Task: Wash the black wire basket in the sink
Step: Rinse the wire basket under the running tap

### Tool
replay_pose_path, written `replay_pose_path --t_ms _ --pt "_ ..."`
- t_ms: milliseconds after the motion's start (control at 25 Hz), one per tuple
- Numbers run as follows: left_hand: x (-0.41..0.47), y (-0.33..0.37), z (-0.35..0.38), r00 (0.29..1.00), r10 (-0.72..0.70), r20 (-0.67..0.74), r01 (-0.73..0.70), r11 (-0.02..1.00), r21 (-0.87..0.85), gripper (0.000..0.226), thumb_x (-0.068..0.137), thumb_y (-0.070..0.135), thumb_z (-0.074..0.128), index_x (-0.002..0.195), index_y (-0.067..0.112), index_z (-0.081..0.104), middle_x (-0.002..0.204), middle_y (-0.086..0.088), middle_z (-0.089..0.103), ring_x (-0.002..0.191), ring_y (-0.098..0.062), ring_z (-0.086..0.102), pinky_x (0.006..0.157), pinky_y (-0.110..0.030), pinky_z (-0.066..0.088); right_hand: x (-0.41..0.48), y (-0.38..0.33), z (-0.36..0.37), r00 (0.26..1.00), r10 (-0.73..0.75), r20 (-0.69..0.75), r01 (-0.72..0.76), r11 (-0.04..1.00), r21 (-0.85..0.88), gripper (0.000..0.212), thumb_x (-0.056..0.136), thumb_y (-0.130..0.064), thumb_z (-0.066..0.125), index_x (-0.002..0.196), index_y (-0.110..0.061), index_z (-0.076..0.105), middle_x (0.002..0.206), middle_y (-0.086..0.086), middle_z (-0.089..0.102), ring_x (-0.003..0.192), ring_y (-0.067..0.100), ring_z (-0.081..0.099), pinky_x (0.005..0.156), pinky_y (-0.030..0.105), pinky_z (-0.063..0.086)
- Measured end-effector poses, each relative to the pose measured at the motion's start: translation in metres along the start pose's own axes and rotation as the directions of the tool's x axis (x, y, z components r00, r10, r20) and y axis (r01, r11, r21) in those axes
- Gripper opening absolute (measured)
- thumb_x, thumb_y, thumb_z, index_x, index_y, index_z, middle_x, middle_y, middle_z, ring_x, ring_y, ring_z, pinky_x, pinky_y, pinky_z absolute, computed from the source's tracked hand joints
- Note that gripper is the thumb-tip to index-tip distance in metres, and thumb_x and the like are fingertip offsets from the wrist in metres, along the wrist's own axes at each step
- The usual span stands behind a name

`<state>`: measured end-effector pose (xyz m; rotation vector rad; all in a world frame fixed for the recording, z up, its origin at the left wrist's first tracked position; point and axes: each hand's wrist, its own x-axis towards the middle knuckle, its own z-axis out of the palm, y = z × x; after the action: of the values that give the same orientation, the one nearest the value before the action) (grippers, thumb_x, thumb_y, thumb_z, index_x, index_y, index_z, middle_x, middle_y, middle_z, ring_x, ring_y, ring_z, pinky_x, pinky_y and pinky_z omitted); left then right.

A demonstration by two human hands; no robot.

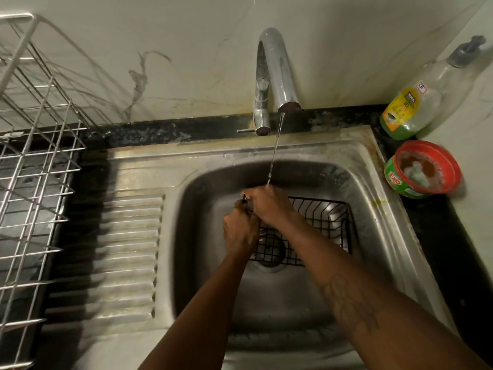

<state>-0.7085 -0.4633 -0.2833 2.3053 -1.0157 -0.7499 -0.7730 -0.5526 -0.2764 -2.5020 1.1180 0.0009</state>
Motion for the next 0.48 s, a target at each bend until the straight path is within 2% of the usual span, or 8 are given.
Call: replay_pose_path --t_ms 120,160,240,320,400,480 --pt "0.008 -0.013 -0.016 0.999 -0.023 -0.034 0.025 0.998 0.052 0.018 0.097 0.020 0.047 0.111 0.017 0.058 0.090 0.001 0.060 0.063 -0.003 0.044 0.053 -0.011 0.033 -0.013 0.024 -0.005 1.000 -0.002 -0.011 0.002 1.000 0.027 0.038 0.105 -0.016 0.041 0.136 -0.026 0.062 0.114 0.007 0.073 0.095 0.024 0.071 0.082 0.040 0.059" --pt "0.008 -0.019 -0.023 0.999 -0.033 -0.035 0.035 0.999 0.040 0.015 0.099 0.016 0.048 0.111 0.014 0.057 0.087 0.004 0.056 0.062 -0.001 0.043 0.047 -0.010 0.035 -0.025 0.036 -0.007 0.999 0.002 -0.050 -0.001 1.000 0.031 0.038 0.106 -0.018 0.040 0.137 -0.024 0.061 0.118 0.007 0.073 0.098 0.023 0.071 0.085 0.040 0.058" --pt "0.004 -0.028 -0.032 0.999 -0.041 -0.029 0.042 0.999 0.028 0.011 0.100 0.013 0.049 0.109 0.011 0.056 0.082 0.007 0.052 0.064 0.000 0.045 0.052 -0.003 0.040 -0.044 0.053 -0.004 0.993 0.012 -0.113 -0.007 0.999 0.045 0.036 0.105 -0.018 0.042 0.134 -0.021 0.064 0.120 0.006 0.074 0.101 0.024 0.071 0.088 0.040 0.057" --pt "0.001 -0.027 -0.032 0.999 -0.043 -0.031 0.045 0.998 0.043 0.013 0.101 0.014 0.049 0.110 0.011 0.058 0.086 0.005 0.055 0.064 0.000 0.046 0.050 -0.006 0.040 -0.045 0.049 0.002 0.990 0.054 -0.128 -0.059 0.998 -0.034 0.037 0.103 -0.015 0.048 0.136 -0.021 0.061 0.123 0.004 0.072 0.106 0.023 0.069 0.094 0.042 0.053" --pt "0.002 -0.022 -0.023 0.995 -0.090 -0.050 0.091 0.996 0.022 0.015 0.100 0.013 0.050 0.111 0.011 0.060 0.091 0.000 0.061 0.063 0.000 0.047 0.045 -0.009 0.033 -0.032 0.025 0.008 0.988 0.083 -0.131 -0.093 0.993 -0.073 0.046 0.097 -0.009 0.052 0.141 -0.022 0.056 0.131 0.004 0.067 0.117 0.025 0.062 0.103 0.046 0.046" --pt "0.000 -0.016 -0.017 0.990 -0.121 -0.074 0.121 0.993 0.004 0.019 0.098 0.011 0.049 0.112 0.010 0.061 0.092 -0.003 0.062 0.065 -0.002 0.048 0.050 -0.008 0.026 -0.014 -0.003 0.010 0.996 0.015 -0.085 -0.017 1.000 -0.026 0.051 0.094 -0.001 0.052 0.141 -0.020 0.056 0.129 0.008 0.067 0.116 0.028 0.064 0.099 0.046 0.050"
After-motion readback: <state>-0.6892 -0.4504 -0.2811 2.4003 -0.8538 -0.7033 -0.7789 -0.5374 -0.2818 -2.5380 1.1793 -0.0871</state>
